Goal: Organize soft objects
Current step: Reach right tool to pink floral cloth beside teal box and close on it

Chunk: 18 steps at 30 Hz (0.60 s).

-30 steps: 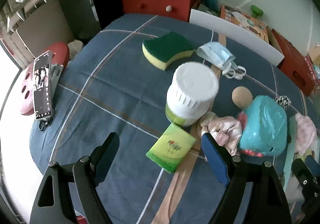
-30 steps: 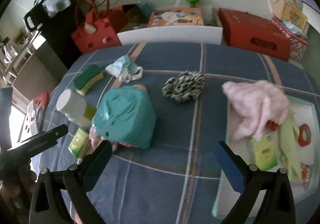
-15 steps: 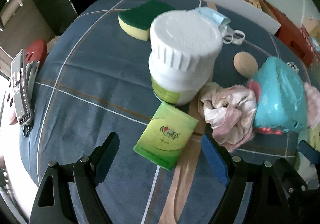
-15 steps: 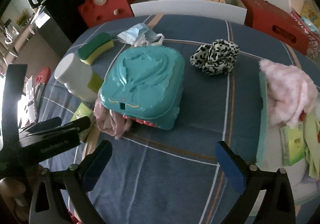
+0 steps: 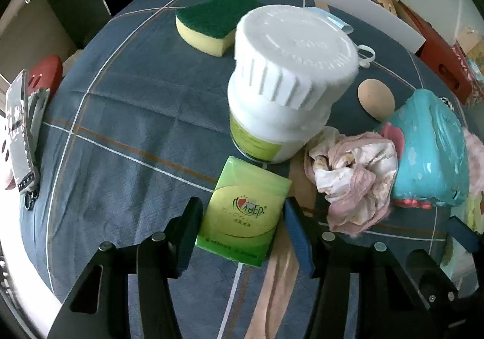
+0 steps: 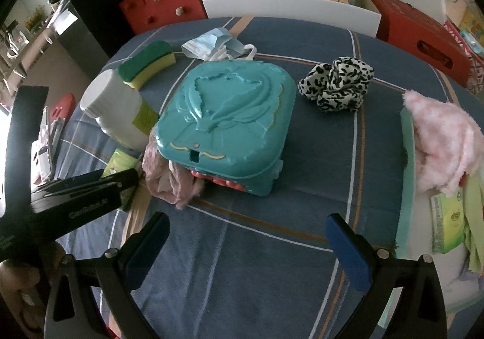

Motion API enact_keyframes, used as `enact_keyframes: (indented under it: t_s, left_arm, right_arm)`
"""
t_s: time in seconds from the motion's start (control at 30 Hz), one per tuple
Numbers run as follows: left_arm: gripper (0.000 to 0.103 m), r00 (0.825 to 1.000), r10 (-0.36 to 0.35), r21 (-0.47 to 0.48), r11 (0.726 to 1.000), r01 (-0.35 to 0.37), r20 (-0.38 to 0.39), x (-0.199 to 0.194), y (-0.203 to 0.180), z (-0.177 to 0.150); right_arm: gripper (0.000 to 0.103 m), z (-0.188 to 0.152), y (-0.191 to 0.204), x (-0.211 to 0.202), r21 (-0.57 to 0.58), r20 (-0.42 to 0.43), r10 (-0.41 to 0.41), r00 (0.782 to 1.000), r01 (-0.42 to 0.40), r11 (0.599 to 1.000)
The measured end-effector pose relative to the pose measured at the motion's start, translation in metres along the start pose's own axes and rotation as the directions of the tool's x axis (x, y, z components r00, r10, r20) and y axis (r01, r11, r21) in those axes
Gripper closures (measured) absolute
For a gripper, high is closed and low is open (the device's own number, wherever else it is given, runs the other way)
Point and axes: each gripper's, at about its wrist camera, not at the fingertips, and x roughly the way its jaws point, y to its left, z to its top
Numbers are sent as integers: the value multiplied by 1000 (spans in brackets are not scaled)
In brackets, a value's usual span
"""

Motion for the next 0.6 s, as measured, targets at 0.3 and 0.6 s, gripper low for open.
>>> enact_keyframes:
  t_s: [0.3,0.6]
  left_arm:
    - [46,998,47,-66,997,-45,30,-12,34,1]
    - [46,993,97,-160,983,-85,66,-22,72,-2]
  right_arm:
    - [0,1,14,11,-7,4,70,998,-70,997]
    - [0,7,36,24,-35,37,79,996,-78,996]
